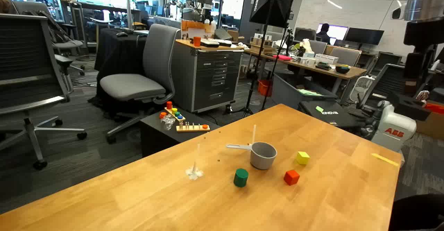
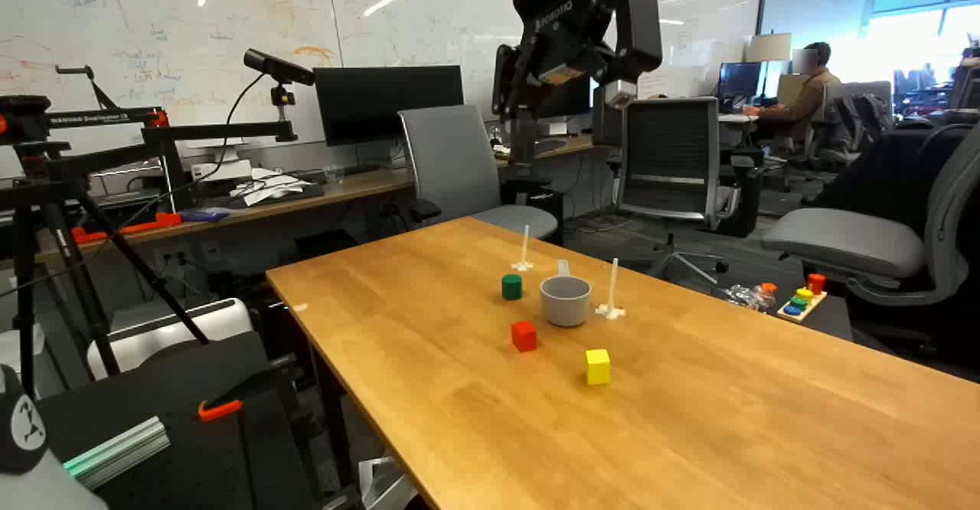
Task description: Put the cubes in the mug cup
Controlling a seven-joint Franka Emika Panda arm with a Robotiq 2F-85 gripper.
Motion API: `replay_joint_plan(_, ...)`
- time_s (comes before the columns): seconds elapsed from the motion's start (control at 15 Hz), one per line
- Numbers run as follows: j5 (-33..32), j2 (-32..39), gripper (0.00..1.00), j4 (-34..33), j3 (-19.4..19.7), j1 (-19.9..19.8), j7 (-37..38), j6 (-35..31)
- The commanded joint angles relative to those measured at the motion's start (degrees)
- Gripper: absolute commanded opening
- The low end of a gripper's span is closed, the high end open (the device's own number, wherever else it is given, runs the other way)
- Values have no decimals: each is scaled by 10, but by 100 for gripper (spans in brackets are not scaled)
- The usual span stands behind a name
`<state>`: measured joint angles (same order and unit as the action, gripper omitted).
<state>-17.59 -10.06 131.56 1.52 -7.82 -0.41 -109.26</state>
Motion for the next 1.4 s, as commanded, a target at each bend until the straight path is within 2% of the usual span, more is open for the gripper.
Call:
replay_joint_plan(0.0,-1,0,100,-2,10,10,1,1)
replay_joint_plan(0.8,-1,0,100,-4,10,10,1,1)
replay_joint_plan(1.0,2,25,100,-23,6,16,0,-16)
replay_joint_plan(1.33,3,110,100,-82,-24,60,5,-73)
